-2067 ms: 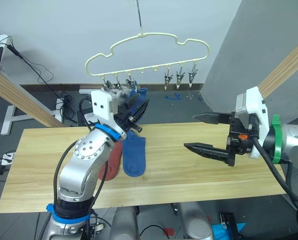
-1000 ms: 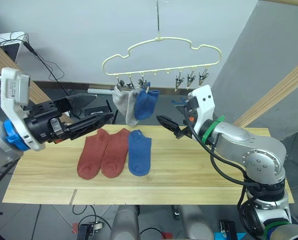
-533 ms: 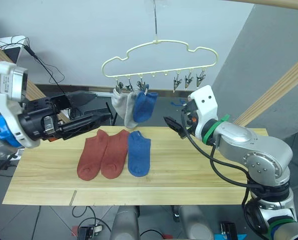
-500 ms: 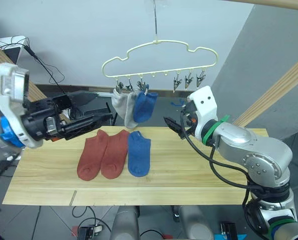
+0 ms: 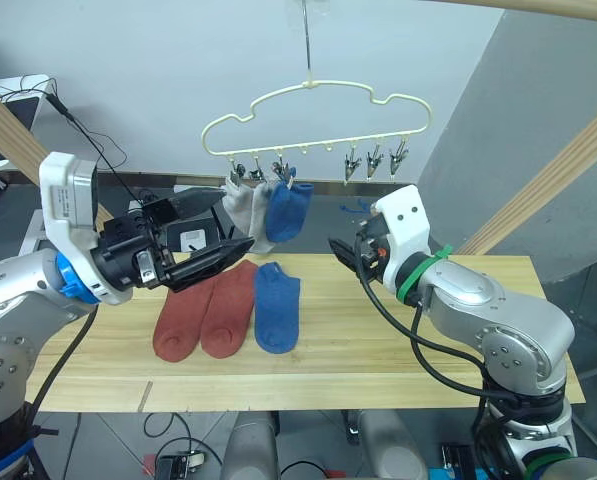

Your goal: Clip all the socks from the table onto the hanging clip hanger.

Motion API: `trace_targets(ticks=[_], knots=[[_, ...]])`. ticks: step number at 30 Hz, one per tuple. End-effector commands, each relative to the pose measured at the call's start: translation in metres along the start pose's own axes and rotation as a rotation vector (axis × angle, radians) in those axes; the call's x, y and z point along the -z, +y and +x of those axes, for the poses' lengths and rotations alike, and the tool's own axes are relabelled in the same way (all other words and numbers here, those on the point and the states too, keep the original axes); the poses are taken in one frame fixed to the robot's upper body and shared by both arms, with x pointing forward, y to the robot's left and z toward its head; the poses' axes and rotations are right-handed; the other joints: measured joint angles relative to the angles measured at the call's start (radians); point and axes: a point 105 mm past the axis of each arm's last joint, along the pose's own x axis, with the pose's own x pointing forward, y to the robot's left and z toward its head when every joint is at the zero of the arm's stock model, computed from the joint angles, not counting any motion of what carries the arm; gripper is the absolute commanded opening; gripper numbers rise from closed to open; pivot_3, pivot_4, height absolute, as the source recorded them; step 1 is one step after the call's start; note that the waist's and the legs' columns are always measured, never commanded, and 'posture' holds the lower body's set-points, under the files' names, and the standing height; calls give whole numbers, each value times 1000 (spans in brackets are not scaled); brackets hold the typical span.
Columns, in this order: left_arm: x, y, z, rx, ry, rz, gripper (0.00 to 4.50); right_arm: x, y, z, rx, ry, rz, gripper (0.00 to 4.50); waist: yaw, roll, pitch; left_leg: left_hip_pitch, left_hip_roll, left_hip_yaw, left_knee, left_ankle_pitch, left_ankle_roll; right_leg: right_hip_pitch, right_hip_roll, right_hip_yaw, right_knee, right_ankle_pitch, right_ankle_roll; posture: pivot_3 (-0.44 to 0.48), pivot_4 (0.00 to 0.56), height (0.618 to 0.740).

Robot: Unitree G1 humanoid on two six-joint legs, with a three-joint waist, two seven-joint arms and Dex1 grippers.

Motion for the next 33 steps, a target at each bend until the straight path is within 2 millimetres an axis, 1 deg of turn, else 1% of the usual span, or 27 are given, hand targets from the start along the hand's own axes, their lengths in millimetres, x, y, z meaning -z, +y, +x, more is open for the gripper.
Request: trace_targets(ticks=[1,2,5,6,7,8,18,24,31,33], knots=[[-10,-3,1,35,-11,38,4500,-10,-6,-4,52,-48,10,3350,0,0,0,0,0,0,0,0,0,0,0,0,0,0,0,-183,280,740],[-10,-3,1,37,-10,38,4500,-10,-6,-4,57,-49,14,3350,-1,0,0,0,0,0,0,0,0,0,0,0,0,0,0,-186,291,740],[-9,-4,3,43,-4,44,4500,-11,-6,-4,71,-57,21,3350,-1,0,0,0,0,0,0,0,0,0,0,0,0,0,0,-187,297,740],[-9,-4,4,43,-5,43,4500,-12,-5,-4,73,-59,25,3053,-1,0,0,0,0,0,0,0,0,0,0,0,0,0,0,-187,297,740],[-9,-4,4,43,-7,42,4500,-12,-5,-3,74,-60,28,2970,-1,0,0,0,0,0,0,0,0,0,0,0,0,0,0,-185,300,740],[-9,-4,4,41,-8,46,4500,-13,-4,-3,71,-62,26,2782,-1,0,0,0,0,0,-1,0,0,0,0,0,0,0,0,-186,302,740],[-9,-3,5,34,-1,51,4500,-18,0,0,73,-76,29,2782,-2,1,1,0,0,0,-1,0,0,0,0,0,-1,0,0,-180,317,740],[-11,-2,5,30,18,49,4500,-35,-4,12,89,-124,31,2782,-2,3,2,0,0,0,0,0,0,0,0,0,-1,0,0,-170,340,740],[-12,-3,6,28,26,48,4500,-42,-8,18,94,-138,20,2782,0,6,5,0,0,0,-2,0,1,0,0,0,-2,-1,0,-162,349,740],[-12,-3,5,21,26,47,4500,-43,-10,20,99,-138,19,2400,0,6,6,0,0,0,-2,0,1,0,0,0,-2,-1,0,-152,353,740]])
